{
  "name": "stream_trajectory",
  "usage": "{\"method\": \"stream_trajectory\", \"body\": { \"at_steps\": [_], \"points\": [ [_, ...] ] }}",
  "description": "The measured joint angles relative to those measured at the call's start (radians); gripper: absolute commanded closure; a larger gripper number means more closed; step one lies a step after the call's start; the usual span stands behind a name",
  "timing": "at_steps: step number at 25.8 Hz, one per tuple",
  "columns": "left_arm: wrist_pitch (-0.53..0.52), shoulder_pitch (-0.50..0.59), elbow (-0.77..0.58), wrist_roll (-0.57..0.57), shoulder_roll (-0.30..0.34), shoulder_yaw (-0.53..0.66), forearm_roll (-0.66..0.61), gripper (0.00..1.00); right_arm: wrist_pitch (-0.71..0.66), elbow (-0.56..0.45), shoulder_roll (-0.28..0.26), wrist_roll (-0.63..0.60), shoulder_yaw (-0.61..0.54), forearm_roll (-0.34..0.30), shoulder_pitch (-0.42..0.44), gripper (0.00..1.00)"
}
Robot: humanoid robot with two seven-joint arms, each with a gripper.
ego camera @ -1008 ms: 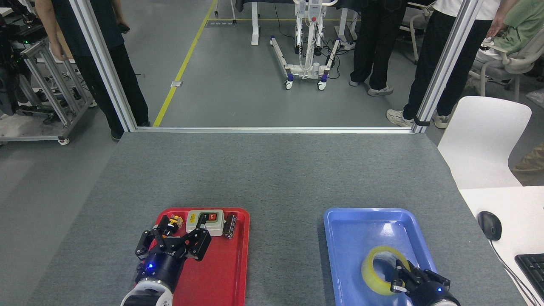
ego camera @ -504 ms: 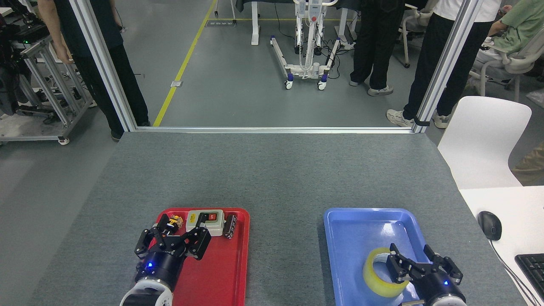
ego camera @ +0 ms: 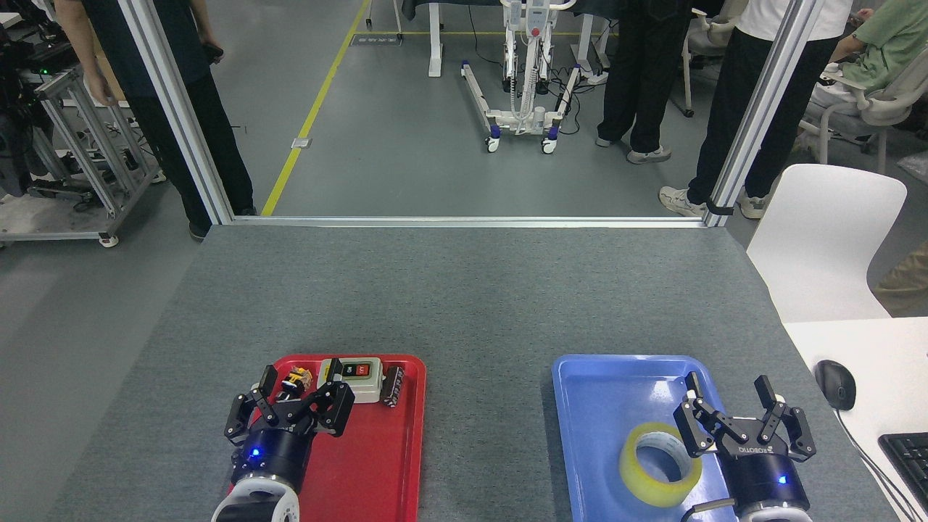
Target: Place and move tape with both arms
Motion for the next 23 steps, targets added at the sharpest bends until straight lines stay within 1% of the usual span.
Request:
{"method": "stream_trajectory", "body": {
  "at_steps": [9, 23],
  "points": [
    [0.008, 0.001, 0.002, 0.003, -0.002, -0.002, 0.001, 0.01, -0.002, 0.001, 0.007, -0.005, 0.000, -0.001, 0.021, 0.01],
    [0.006, 0.001, 0.004, -0.001, 0.003, -0.002, 0.003, 0.01, -0.011, 0.000, 0.007, -0.004, 0.000, -0.001, 0.024, 0.01]
  ]
}}
